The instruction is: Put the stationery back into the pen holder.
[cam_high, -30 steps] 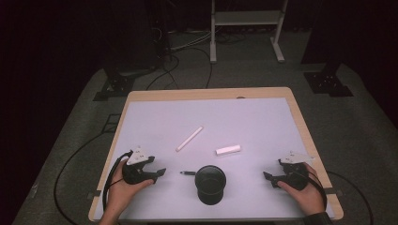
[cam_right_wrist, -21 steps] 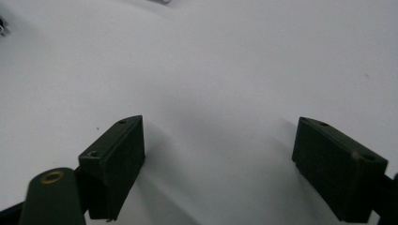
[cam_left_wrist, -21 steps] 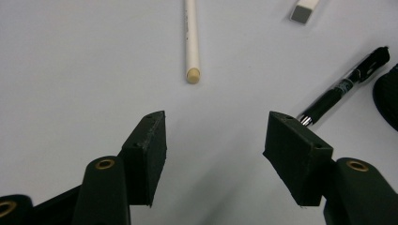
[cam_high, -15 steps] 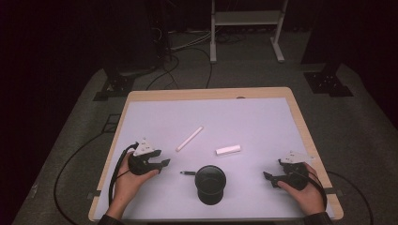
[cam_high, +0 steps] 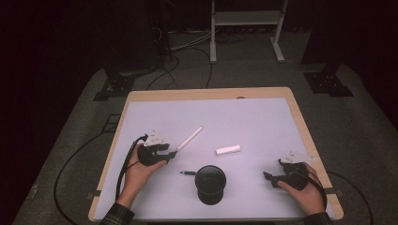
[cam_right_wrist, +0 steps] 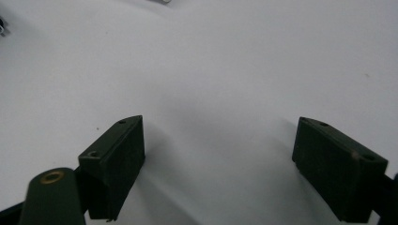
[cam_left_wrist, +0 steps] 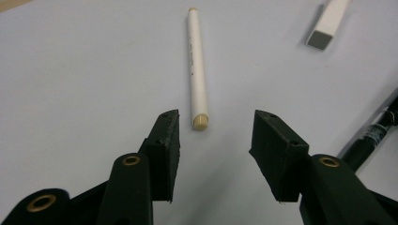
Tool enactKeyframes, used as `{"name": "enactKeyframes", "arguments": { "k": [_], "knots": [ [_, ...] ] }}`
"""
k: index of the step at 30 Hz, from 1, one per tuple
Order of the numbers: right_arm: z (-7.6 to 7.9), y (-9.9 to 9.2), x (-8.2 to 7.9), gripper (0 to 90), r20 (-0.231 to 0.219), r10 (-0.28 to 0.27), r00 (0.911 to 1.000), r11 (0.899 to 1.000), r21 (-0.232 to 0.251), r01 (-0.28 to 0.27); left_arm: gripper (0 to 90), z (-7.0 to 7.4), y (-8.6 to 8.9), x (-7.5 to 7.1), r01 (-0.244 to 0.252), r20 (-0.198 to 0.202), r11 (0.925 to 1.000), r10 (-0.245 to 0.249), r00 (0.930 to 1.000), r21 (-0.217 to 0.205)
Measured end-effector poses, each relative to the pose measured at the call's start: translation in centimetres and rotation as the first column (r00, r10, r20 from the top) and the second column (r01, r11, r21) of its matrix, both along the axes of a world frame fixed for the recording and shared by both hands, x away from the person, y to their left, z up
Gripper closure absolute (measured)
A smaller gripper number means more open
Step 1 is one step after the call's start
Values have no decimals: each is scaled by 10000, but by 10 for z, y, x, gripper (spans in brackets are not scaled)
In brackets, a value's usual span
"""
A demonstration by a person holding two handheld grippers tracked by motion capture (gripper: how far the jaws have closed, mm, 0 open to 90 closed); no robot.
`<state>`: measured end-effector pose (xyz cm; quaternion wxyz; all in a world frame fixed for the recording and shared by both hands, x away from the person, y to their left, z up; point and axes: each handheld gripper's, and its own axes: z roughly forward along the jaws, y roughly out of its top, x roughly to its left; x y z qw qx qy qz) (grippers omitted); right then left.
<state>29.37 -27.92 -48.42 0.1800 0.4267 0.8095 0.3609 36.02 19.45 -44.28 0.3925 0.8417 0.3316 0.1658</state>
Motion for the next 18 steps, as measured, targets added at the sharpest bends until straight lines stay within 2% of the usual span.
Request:
{"name": "enactKeyframes", "arguments": {
  "k": [2, 8, 10, 11, 13, 18],
  "knots": [
    [0, 0, 0, 161, -3, 0, 10000, 10000, 2, 0, 539, -1, -3, 4, -31, 6, 9999, 31, 10000, -96],
    [0, 0, 0, 161, -20, -17, 10000, 10000, 18, 17, 572, -5, -16, 18, 29, 33, 9999, -30, 10000, 127],
    [0, 0, 0, 161, -10, -10, 10000, 10000, 11, 10, 590, -8, -20, 22, -6, 32, 10000, 6, 10000, 14],
    [0, 0, 0, 161, -9, -8, 10000, 10000, 11, 8, 599, -9, -21, 24, 9, -56, 9999, -8, 10000, 144],
    [0, 0, 0, 161, -10, -9, 10000, 10000, 13, 9, 613, -12, -24, 27, -5, -134, 10000, 7, 9999, 98],
    [0, 0, 0, 161, -18, -10, 10000, 10000, 14, 10, 645, -16, -28, 33, -52, -156, 9997, 56, 9999, 251]
  ]
}}
